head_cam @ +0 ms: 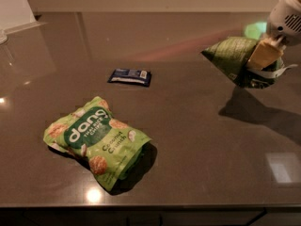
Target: Pick green jalapeno chip bag
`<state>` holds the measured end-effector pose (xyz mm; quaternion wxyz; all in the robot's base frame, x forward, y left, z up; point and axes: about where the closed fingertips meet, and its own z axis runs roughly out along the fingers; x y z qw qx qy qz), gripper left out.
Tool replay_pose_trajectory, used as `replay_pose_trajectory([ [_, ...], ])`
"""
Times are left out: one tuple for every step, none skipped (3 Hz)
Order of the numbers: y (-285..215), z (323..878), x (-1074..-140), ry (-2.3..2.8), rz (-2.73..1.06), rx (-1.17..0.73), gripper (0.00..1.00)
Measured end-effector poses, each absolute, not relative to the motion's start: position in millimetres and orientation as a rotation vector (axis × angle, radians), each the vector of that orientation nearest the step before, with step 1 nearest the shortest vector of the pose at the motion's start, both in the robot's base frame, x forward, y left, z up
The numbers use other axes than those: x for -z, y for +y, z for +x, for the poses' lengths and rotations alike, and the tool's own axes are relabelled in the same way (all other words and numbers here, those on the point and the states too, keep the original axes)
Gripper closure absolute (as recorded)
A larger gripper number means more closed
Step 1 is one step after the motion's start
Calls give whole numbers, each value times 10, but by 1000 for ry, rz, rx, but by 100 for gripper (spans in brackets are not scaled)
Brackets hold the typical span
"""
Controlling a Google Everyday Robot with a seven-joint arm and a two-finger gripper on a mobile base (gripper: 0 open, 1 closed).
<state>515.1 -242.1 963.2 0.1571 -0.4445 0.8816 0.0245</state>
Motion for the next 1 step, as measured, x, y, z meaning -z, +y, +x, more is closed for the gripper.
replay_pose_trajectory([
  [-2421,5154,-9642,2520,-1271,-69,100],
])
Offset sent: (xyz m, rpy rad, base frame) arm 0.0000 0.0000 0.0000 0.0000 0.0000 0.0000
